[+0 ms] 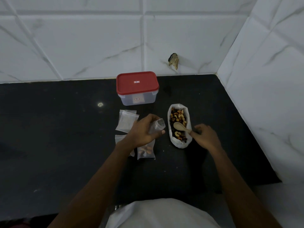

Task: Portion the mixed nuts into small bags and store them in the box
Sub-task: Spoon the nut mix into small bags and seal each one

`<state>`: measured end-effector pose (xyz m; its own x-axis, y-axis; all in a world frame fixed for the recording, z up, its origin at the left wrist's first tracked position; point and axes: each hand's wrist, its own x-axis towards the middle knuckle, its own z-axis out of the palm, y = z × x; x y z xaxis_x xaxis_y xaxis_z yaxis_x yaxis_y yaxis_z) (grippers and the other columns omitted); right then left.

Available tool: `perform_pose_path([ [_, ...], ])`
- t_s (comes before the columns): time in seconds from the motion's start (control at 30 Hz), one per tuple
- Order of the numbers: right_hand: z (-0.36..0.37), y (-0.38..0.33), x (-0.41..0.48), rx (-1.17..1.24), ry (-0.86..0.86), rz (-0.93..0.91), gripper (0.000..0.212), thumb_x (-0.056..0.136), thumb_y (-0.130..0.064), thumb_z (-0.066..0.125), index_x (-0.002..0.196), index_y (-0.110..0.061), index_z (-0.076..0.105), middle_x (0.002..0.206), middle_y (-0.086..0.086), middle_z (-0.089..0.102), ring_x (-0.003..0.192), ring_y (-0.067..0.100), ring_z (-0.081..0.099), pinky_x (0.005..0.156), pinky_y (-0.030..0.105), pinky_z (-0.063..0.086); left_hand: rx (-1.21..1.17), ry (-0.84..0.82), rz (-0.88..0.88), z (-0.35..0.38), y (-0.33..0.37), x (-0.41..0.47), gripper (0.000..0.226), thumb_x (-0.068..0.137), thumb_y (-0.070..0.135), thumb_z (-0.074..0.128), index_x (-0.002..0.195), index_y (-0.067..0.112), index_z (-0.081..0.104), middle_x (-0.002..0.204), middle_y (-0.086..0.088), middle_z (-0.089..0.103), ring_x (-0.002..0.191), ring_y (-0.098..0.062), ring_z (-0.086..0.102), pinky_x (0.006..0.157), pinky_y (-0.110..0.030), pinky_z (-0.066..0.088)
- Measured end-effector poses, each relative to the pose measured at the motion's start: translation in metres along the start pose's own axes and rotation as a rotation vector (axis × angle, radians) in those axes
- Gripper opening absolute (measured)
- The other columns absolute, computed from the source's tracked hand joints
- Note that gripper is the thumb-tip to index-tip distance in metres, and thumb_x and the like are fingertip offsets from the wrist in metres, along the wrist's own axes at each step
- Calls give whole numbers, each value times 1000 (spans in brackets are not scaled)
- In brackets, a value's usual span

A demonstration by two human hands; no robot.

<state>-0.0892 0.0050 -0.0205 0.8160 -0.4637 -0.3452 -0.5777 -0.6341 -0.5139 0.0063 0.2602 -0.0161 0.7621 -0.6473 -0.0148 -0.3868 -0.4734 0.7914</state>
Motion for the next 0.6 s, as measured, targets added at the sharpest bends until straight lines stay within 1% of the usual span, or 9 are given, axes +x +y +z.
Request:
perform_pose_path([
  [0.07, 1, 0, -2, 7, -50, 44, 34, 92, -41, 64, 119, -22, 59, 101, -4, 60, 88, 11, 59, 76, 32, 48, 3, -52, -38, 3, 2, 3, 57, 85, 50, 66, 132, 26, 43, 125, 5, 54, 108, -9, 56, 93, -41, 52],
  [0.1, 1, 0, -2, 9, -45, 55, 30, 91, -41, 65, 116, -23, 60, 99, -5, 61, 85, 10, 59, 75, 33, 49, 2, -75, -50, 5, 3, 3, 58, 87, 50, 64, 134, 25, 41, 127, 3, 53, 109, -10, 56, 93, -41, 51],
  [0.17, -1, 2, -1, 65, -24, 54, 20, 90, -38, 67, 105, -25, 64, 98, -4, 66, 84, 11, 61, 77, 36, 53, -7, -112, -68, 9, 3, 4, 61, 87, 52, 63, 136, 24, 39, 129, 2, 52, 110, -11, 55, 93, -40, 52],
  [0.23, -3, 1, -4, 216, -3, 45, 10, 88, -32, 70, 95, -24, 69, 94, -3, 70, 83, 11, 64, 78, 37, 56, -7, -148, -91, 11, 4, 4, 64, 85, 54, 65, 135, 25, 39, 128, 3, 51, 109, -10, 55, 93, -37, 52],
  [0.3, -8, 0, -9, 356, 45, 19, 4, 87, -28, 73, 90, -26, 72, 91, -5, 71, 85, 11, 66, 80, 35, 56, 3, -178, -111, 12, 4, 5, 66, 82, 52, 69, 135, 25, 40, 129, 4, 51, 110, -10, 54, 92, -35, 51],
  [0.37, -12, -1, -13, 403, 125, -39, 5, 86, -25, 74, 90, -28, 72, 89, -9, 71, 86, 9, 66, 80, 32, 54, 68, -199, -109, 15, 5, 6, 67, 80, 50, 72, 134, 26, 41, 130, 5, 50, 114, -12, 52, 97, -36, 47],
  [0.43, -16, 0, -15, 353, 199, -83, 5, 88, -26, 71, 92, -29, 71, 88, -13, 68, 86, 7, 64, 78, 29, 51, 200, -210, -75, 19, 4, 7, 65, 79, 51, 72, 133, 30, 43, 132, 7, 50, 120, -11, 47, 104, -39, 36],
  [0.5, -19, -1, -17, 240, 233, -97, 2, 91, -29, 66, 91, -31, 66, 87, -13, 65, 85, 5, 62, 75, 28, 49, 290, -224, -55, 22, 2, 8, 62, 79, 53, 70, 131, 33, 43, 133, 9, 50, 124, -11, 43, 106, -41, 27],
  [0.6, -20, -4, -19, 111, 223, -59, 9, 93, -36, 61, 85, -32, 61, 82, -10, 63, 80, 7, 61, 74, 32, 51, 335, -270, -62, 26, -1, 9, 59, 80, 54, 69, 130, 36, 43, 134, 8, 50, 126, -12, 41, 107, -40, 21],
])
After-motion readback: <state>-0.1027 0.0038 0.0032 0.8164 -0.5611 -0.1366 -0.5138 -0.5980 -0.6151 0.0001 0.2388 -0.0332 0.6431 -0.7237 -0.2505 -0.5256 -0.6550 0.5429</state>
